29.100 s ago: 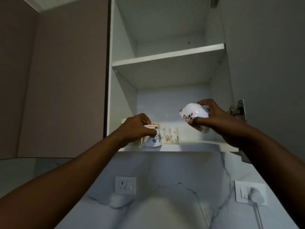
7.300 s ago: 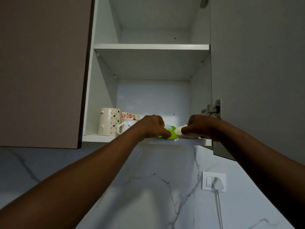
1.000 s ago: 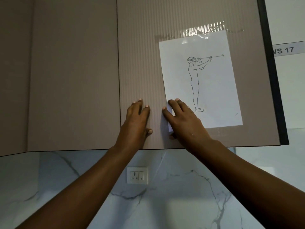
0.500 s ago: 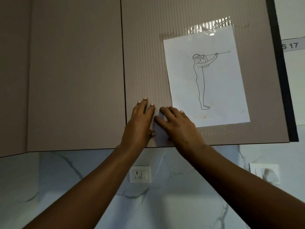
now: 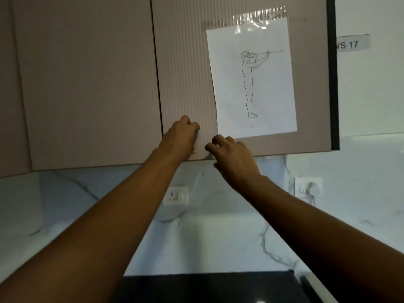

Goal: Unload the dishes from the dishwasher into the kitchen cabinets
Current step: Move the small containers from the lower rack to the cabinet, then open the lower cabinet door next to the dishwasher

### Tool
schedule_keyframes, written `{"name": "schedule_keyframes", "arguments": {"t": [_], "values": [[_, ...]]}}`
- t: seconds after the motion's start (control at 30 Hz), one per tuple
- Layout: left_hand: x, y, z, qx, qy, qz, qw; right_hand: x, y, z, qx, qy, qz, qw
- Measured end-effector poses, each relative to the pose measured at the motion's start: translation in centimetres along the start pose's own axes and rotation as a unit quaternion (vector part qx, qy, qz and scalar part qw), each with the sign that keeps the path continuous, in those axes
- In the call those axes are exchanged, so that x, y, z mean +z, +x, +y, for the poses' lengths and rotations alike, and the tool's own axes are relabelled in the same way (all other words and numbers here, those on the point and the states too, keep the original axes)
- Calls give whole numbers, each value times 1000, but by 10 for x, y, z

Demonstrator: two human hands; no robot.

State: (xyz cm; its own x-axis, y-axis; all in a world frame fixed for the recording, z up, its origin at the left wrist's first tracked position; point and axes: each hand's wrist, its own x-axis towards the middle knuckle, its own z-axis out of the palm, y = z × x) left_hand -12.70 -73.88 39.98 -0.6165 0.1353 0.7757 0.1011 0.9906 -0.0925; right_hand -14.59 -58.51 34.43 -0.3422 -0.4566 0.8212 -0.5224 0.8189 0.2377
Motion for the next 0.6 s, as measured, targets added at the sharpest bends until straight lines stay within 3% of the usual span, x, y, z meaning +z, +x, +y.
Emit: {"name": "schedule_keyframes", "arguments": {"t": [0.13, 0.3, 0.43, 0.6], "values": [[51, -77, 13, -6, -54, 96, 994, 16, -80, -9, 33, 13, 14, 999], [108, -206, 50, -114, -147, 6, 983, 26, -194, -28, 112, 68, -35, 991], [109, -283, 81, -202, -197, -87, 955, 22, -270, -43, 169, 135, -104, 971], [83, -326, 108, -254, -219, -108, 936, 9, -334, -53, 222, 220, -155, 937]]}}
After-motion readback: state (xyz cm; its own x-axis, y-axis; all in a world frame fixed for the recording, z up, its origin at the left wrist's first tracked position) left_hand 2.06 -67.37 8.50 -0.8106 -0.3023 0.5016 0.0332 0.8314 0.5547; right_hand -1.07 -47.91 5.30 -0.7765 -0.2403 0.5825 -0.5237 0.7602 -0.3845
